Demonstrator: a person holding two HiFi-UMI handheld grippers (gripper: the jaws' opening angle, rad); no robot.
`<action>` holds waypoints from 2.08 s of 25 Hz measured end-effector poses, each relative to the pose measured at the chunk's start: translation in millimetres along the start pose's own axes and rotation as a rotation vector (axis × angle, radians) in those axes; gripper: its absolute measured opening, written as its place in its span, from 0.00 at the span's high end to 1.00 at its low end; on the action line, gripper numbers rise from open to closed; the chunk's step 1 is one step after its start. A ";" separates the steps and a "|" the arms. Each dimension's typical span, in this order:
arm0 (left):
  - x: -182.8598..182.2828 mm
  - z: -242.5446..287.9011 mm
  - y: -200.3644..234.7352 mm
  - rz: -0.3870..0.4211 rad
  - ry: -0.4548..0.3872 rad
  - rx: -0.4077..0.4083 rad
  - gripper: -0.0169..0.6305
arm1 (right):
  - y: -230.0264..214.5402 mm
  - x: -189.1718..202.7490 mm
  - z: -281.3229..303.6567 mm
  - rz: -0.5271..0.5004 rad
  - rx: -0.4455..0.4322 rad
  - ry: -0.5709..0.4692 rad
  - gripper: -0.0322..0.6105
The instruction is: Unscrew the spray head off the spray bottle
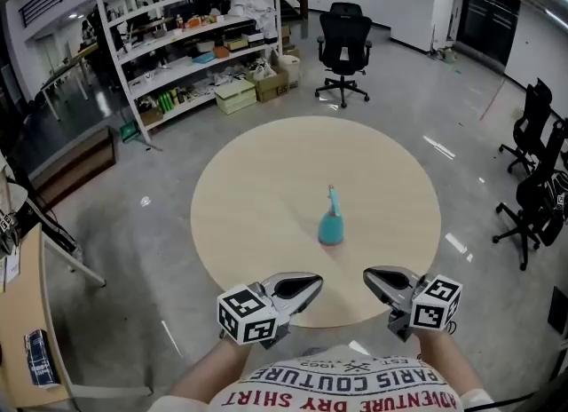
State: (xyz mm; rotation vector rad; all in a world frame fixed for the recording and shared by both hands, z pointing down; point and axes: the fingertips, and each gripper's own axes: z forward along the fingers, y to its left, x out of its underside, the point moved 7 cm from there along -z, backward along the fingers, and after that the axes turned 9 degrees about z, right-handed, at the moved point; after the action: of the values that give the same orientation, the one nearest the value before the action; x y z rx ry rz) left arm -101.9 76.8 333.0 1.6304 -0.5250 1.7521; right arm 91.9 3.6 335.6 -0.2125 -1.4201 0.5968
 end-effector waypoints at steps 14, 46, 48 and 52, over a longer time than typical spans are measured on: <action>15.3 33.7 54.4 -0.011 0.046 0.095 0.97 | -63.3 -5.4 39.3 0.090 0.004 -0.014 0.95; 122.2 183.7 189.2 0.230 0.397 -0.055 0.46 | -178.1 -10.1 69.0 0.146 -0.010 0.098 0.95; 121.8 185.1 190.6 0.240 0.396 -0.056 0.47 | -180.9 -10.7 75.6 0.124 -0.012 0.109 0.95; 117.9 187.4 191.9 0.242 0.394 -0.065 0.48 | -181.9 -13.5 89.2 -0.017 0.029 0.126 0.95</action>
State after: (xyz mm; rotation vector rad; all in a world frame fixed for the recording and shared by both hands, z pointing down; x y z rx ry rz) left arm -104.0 -161.8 503.1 1.1695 -0.5999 2.1434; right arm 52.8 -174.0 426.0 -0.2109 -1.2900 0.5794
